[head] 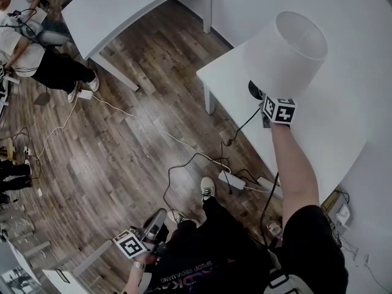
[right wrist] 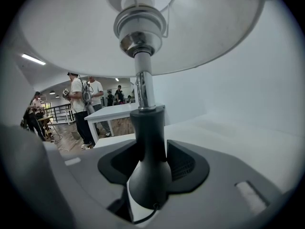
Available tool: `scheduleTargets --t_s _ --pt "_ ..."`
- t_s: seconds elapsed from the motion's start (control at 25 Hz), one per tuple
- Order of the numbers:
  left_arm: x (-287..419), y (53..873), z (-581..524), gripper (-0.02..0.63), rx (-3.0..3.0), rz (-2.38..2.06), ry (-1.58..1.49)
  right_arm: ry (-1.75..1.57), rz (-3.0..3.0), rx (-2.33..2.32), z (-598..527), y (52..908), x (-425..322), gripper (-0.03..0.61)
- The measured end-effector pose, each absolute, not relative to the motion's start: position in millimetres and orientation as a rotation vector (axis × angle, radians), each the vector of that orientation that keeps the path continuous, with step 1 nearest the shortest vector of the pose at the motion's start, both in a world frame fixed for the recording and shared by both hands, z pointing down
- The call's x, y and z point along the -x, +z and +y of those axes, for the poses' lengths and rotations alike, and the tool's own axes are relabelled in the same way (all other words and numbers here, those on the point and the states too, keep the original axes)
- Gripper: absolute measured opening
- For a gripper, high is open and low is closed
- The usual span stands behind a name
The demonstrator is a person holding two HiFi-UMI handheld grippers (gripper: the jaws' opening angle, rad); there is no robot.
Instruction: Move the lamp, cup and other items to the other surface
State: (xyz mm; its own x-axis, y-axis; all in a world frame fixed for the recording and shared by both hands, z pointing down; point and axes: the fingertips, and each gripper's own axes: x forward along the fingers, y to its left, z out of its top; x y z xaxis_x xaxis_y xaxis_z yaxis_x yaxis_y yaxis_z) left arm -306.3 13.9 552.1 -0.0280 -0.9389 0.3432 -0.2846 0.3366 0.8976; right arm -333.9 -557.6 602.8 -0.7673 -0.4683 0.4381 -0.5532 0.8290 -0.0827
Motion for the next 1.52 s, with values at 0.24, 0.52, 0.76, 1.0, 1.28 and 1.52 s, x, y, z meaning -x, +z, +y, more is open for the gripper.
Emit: scheduleTargets --t_s 0.24,0.52,0.76,1.0,1.28,1.52 --pt "308 555 12 -0.002 -1.148 -1.538 -0.783 0.284 -2.605 -0.76 -558 603 335 0.172" --pt "308 554 14 -0.003 -1.141 -1.54 -0.777 0.269 -2.599 -0.778 -558 603 333 0.17" --pt "311 553 18 -0.002 -1.137 -1.539 -0.765 0.259 -2.589 -0.816 -556 600 333 0.168" --pt "308 554 24 -0.003 -1.139 -1.528 -0.755 0.25 -2.632 -0.82 -551 590 330 0.167" --pt "309 553 31 -0.002 -1.149 -1.511 -0.732 0.234 -2.683 -0.829 -537 575 332 0.167" --pt "315 554 38 -0.003 -1.129 -1.52 -0.723 0.265 -2.731 -0.883 -537 566 328 0.166"
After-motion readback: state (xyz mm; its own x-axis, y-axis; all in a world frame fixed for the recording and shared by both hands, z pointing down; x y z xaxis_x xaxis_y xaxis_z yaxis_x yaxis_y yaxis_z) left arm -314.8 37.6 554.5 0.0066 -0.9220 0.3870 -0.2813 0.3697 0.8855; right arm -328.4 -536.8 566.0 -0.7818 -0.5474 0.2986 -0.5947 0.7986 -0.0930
